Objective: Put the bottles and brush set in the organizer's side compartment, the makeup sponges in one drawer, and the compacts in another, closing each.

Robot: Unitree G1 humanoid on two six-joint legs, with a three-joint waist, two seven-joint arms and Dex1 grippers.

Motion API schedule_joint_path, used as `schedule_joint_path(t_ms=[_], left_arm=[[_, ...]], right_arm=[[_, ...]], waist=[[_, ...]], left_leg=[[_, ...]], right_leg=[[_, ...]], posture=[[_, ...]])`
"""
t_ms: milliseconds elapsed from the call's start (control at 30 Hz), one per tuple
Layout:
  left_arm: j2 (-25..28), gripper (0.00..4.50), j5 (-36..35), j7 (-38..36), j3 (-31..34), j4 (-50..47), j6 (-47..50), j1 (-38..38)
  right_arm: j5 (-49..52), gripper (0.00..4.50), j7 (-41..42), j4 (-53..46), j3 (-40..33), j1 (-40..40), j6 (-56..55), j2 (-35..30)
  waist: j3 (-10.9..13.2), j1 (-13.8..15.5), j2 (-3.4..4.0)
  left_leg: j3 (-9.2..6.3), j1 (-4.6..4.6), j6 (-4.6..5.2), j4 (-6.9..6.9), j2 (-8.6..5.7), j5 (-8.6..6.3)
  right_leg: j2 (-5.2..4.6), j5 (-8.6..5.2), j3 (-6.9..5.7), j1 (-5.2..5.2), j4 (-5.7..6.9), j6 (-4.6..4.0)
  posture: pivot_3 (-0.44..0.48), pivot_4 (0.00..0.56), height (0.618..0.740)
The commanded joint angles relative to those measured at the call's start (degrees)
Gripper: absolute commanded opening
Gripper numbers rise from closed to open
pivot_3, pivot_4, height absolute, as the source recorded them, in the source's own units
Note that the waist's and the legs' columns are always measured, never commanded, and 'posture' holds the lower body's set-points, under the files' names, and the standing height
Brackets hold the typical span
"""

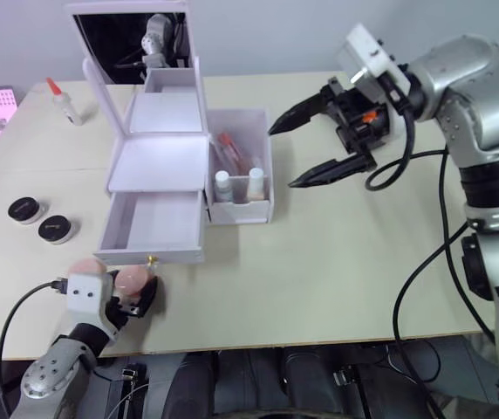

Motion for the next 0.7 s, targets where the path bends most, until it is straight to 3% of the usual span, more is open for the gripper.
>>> schedule_joint_path(t_ms=[33,133,267,533,700], left_arm=[[0.7,3.95,0.2,-0.6,-0.2,-0.2,-0.8,0.6],[0.7,2.73,0.1,-1.6,-0.2,-0.6,-1.9,2.1],[0.8,2.71,0.2,-2.9,0.1,-0.5,-3.9,4.1],[1.2,2.71,-4.1,-7.8,7.0,-5.5,-9.4,13.0],[-0.1,2.71,-15.5,-14.9,14.6,-17.8,-12.2,27.2]], right_arm=[[-0.3,4.5,-0.3,-2.6,-2.2,0.0,1.4,-1.0],[0.0,4.5,-0.2,-3.8,-2.6,0.8,3.2,-1.2],[-0.4,4.5,0.1,-3.9,-2.7,1.5,4.0,-1.4],[-0.1,4.5,0.5,-0.2,-0.6,0.2,1.0,-0.3],[1.2,4.5,0.5,5.2,2.8,-2.1,-3.5,0.7]], waist=[[0.0,0.1,0.0],[0.0,0.4,0.0],[0.0,0.6,0.0],[0.0,0.5,-0.01],[0.1,0.0,-0.2]], left_leg=[[0.0,0.0,0.0,0.0,0.0,0.0],[0.0,0.0,0.0,0.0,0.0,0.0],[0.0,0.0,0.0,-0.02,0.0,0.0],[0.01,-0.03,-0.02,-0.08,0.02,-0.01],[0.09,-0.23,-0.05,-0.09,0.03,-0.03]], right_leg=[[0.0,0.0,0.0,0.0,0.0,0.0],[0.0,0.0,0.01,0.0,0.0,0.0],[0.0,-0.01,0.01,0.01,-0.07,0.0],[-0.01,-0.02,-0.01,0.0,-0.2,0.0],[-0.09,-0.02,0.0,-0.04,-0.58,0.0]], posture=[[0.0,0.15,0.74],[0.0,0.15,0.74],[0.0,0.15,0.74],[0.0,0.15,0.74],[0.0,0.15,0.74]])
